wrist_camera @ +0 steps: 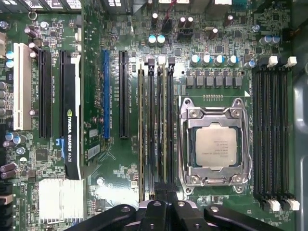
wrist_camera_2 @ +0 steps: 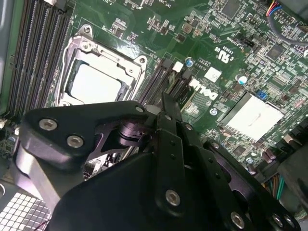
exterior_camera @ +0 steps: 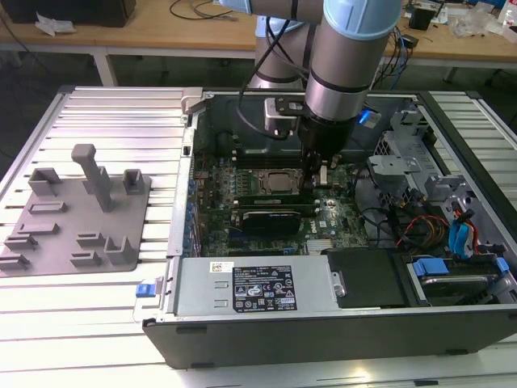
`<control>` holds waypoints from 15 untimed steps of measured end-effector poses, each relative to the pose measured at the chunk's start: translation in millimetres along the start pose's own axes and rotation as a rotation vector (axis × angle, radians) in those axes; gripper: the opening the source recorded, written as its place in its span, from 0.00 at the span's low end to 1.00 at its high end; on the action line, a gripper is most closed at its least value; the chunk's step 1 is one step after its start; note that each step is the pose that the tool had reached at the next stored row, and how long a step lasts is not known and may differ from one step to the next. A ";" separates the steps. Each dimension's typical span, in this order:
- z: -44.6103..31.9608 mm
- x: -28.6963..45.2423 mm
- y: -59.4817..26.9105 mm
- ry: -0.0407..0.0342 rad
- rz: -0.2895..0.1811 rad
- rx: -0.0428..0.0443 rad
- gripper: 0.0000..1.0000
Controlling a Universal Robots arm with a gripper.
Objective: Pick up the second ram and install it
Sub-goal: 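Press down the second ram until it locks into place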
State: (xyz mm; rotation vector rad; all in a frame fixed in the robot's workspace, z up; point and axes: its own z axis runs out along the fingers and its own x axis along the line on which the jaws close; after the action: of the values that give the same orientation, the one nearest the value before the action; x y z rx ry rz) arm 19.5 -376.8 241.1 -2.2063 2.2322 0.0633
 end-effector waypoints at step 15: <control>9.3 -2.5 -2.7 0.0002 0.000 0.0000 0.08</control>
State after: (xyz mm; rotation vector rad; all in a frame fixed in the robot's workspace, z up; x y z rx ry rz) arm 22.0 -374.0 231.8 -2.2065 2.2322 0.0630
